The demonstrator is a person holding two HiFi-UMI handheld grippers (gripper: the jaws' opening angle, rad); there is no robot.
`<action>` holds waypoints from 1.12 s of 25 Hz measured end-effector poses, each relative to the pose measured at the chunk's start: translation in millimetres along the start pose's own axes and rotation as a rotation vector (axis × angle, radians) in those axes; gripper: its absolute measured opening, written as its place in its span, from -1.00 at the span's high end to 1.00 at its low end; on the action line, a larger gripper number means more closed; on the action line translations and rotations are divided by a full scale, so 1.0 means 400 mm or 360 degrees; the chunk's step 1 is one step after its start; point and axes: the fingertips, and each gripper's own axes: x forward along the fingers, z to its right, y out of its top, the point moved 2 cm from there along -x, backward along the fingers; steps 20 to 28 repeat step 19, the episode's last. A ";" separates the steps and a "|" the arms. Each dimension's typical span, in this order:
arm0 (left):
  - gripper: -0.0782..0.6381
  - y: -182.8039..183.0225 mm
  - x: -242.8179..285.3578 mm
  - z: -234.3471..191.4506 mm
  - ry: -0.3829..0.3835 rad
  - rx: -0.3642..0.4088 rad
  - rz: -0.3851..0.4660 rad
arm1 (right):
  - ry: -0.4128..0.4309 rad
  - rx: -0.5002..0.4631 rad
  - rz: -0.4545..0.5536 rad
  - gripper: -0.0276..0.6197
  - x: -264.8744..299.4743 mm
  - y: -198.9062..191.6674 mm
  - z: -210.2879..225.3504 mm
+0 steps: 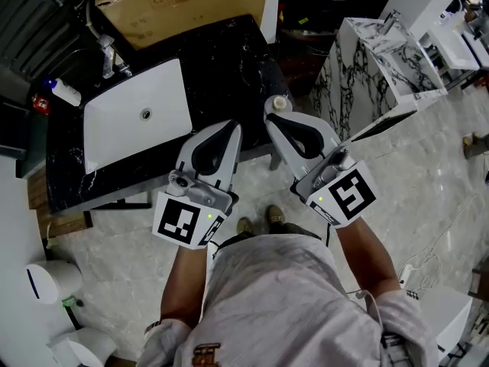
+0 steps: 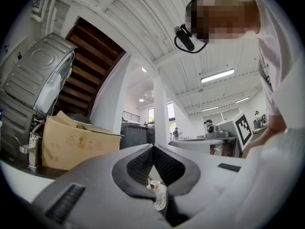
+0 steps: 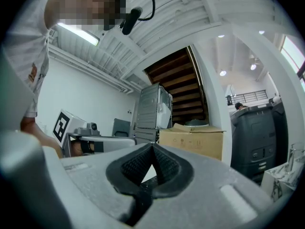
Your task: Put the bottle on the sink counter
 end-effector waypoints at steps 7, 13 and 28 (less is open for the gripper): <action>0.78 -0.005 -0.002 -0.001 0.0004 0.0001 -0.0006 | 0.0017 0.0008 -0.0019 0.91 -0.003 -0.013 0.000; 0.78 -0.007 -0.001 0.001 0.0003 0.0005 -0.0014 | 0.0027 0.0009 -0.0027 0.91 -0.005 -0.019 -0.001; 0.78 -0.004 0.004 0.004 -0.0004 0.0003 -0.0015 | 0.0028 -0.0002 -0.0034 0.91 -0.007 -0.019 -0.001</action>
